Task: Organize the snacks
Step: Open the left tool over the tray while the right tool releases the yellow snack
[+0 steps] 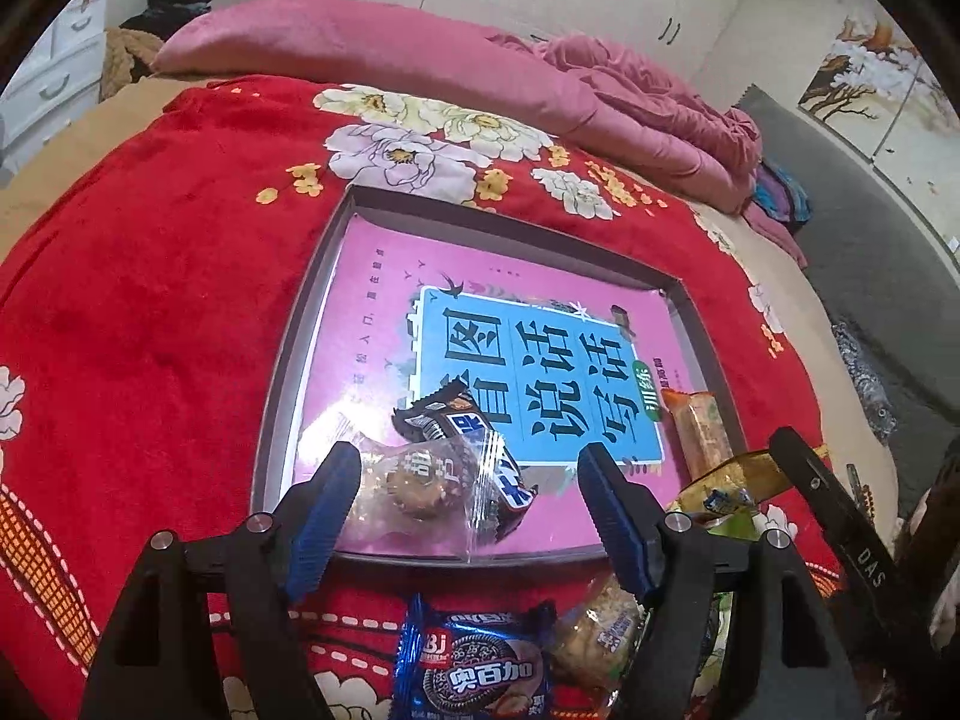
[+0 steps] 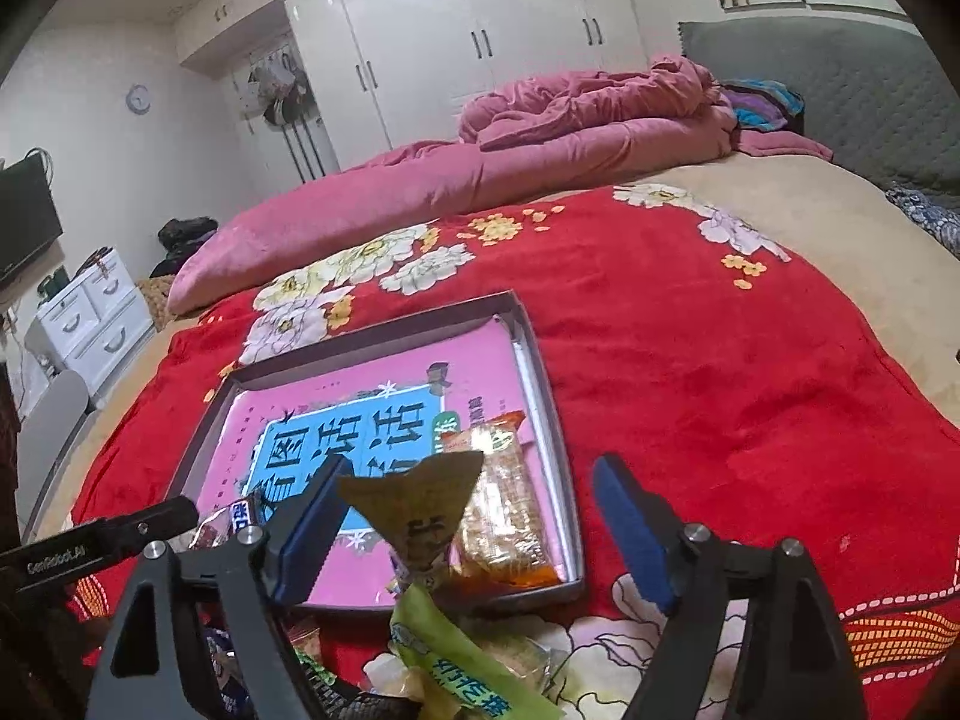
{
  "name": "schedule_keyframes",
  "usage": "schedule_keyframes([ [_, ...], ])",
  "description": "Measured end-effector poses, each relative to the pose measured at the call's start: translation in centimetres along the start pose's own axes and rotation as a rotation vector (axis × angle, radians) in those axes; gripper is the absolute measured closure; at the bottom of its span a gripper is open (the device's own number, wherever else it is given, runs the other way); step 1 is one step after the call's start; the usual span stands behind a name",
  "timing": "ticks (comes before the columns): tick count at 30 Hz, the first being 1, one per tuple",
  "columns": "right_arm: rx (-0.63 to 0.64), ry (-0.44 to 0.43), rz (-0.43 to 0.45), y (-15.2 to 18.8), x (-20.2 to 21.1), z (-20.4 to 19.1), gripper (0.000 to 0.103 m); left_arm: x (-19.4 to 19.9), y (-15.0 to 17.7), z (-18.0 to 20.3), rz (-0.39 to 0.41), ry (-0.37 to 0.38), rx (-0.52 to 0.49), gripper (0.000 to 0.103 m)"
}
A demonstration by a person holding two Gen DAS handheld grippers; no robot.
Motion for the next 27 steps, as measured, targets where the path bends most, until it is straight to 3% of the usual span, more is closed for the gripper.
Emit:
schedule_keyframes([
  [11,-0.012,0.048,0.039,-0.1,1.3,1.2,0.018,0.7,0.4,-0.5,0.012,-0.017,-0.009,0.027],
  [21,0.014,0.040,0.015,0.4,1.6,0.7,0.018,0.8,0.7,-0.7,-0.002,-0.021,-0.010,0.027],
  [27,-0.033,0.007,-0.054,1.9,1.9,1.1,0.018,1.1,1.3,-0.3,-0.008,-0.019,-0.027,0.027],
])
Point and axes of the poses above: each gripper's, at about its wrist camera, not at the fingertips, and x roughly against the way its jaws point, z to its right, y to its underside, the point moved 2 cm from there along -x, roughly the way its jaws point, and after that the axes turned 15 degrees about x, right-handed, at the moved point
